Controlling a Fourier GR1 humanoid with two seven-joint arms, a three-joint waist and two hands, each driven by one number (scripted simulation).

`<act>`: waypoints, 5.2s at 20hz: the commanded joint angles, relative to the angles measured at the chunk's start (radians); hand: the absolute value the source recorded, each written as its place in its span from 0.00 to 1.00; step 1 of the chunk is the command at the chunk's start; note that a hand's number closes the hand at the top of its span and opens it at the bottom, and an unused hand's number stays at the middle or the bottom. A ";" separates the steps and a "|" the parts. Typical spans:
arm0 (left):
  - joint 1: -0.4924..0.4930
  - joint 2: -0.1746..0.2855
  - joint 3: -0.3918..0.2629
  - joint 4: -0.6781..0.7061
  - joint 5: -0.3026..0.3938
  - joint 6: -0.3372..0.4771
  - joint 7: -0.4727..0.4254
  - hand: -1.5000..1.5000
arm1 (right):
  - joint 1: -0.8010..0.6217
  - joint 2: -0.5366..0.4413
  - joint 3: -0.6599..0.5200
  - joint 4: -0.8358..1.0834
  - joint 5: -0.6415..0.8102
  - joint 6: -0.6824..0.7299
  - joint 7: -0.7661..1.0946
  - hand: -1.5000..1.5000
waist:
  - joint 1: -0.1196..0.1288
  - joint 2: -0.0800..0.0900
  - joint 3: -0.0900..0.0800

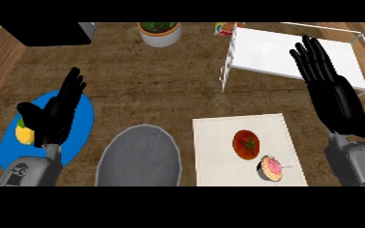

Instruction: Pick the tomato from the placemat and place it in the tiered shelf

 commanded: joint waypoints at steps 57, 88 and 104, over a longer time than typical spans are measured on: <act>0.083 -0.092 0.096 0.064 -0.025 -0.137 0.256 0.50 | 0.287 -0.093 0.203 -0.279 0.798 0.200 0.386 0.00 | 0.027 0.041 -0.024; 0.067 -0.166 0.193 0.092 -0.113 -0.209 0.277 0.50 | 0.186 0.235 0.180 0.022 1.164 0.049 0.277 0.00 | 0.028 0.041 -0.024; 0.148 -0.211 0.177 -0.022 -0.152 -0.196 0.311 0.50 | 0.207 0.185 0.234 0.129 1.233 0.075 0.013 1.00 | 0.029 0.041 -0.024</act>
